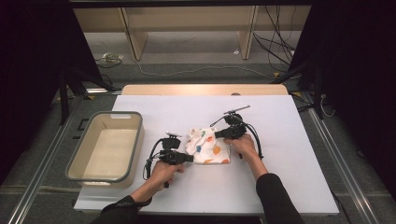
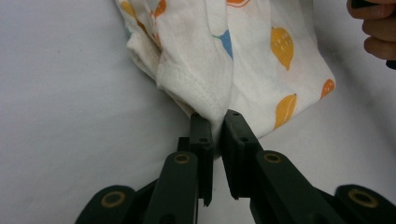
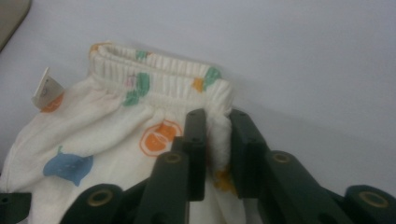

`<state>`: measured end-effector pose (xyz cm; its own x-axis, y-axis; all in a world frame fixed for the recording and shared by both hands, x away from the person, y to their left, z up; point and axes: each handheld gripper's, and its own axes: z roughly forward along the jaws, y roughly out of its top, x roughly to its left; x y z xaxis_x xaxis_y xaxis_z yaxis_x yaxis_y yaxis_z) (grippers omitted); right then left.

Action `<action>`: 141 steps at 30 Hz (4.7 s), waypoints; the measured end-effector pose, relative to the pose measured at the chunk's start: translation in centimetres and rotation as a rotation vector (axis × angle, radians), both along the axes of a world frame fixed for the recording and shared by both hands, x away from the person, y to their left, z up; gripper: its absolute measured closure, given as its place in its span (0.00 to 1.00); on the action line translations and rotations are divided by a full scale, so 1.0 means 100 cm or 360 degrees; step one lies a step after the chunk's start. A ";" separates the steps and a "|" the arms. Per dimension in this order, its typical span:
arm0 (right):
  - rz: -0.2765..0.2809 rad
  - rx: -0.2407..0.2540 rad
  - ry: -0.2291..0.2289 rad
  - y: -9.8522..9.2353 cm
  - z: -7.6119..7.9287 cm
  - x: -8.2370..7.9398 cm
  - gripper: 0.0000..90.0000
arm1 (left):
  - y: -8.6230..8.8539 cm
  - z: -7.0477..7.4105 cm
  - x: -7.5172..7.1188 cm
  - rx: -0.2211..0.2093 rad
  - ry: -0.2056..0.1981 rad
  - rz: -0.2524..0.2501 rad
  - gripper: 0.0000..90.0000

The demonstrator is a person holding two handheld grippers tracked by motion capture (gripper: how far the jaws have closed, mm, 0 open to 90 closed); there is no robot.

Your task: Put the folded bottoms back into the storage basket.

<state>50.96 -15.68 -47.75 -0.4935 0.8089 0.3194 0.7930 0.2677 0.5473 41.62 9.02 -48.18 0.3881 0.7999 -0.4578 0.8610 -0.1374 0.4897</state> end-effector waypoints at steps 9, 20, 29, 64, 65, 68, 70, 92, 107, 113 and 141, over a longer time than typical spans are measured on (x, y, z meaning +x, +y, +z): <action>0.0037 0.0047 -0.0068 -0.001 0.012 -0.005 0.93 | 0.004 0.006 -0.001 -0.0008 -0.0035 -0.0024 0.94; 0.0041 0.0117 -0.0130 0.000 0.027 -0.010 0.93 | 0.010 0.020 -0.004 -0.0015 -0.0098 -0.0052 0.94; 0.0063 0.0146 -0.0194 0.008 0.044 -0.020 0.93 | 0.018 0.034 -0.010 0.0013 -0.0164 -0.0100 0.93; 0.0103 0.0247 -0.0338 0.030 0.079 -0.039 0.93 | 0.049 0.076 -0.025 -0.0008 -0.0317 -0.0156 0.93; 0.0105 0.0252 -0.0341 0.031 0.080 -0.039 0.93 | 0.050 0.076 -0.025 -0.0011 -0.0316 -0.0148 0.93; 0.0108 0.0255 -0.0352 0.033 0.083 -0.040 0.93 | 0.053 0.077 -0.024 -0.0015 -0.0316 -0.0142 0.93; 0.0109 0.0261 -0.0357 0.034 0.084 -0.041 0.93 | 0.054 0.078 -0.024 -0.0022 -0.0320 -0.0141 0.93; 0.0139 0.0293 -0.0411 0.049 0.098 -0.044 0.93 | 0.074 0.093 -0.026 -0.0067 -0.0376 -0.0102 0.93; 0.0147 0.0310 -0.0428 0.058 0.103 -0.045 0.93 | 0.085 0.100 -0.027 -0.0100 -0.0389 -0.0084 0.93; 0.0154 0.0327 -0.0434 0.063 0.106 -0.044 0.93 | 0.091 0.103 -0.028 -0.0096 -0.0399 -0.0079 0.93; 0.0197 0.0376 -0.0436 0.098 0.110 -0.039 0.93 | 0.125 0.109 -0.029 -0.0111 -0.0400 0.0005 0.93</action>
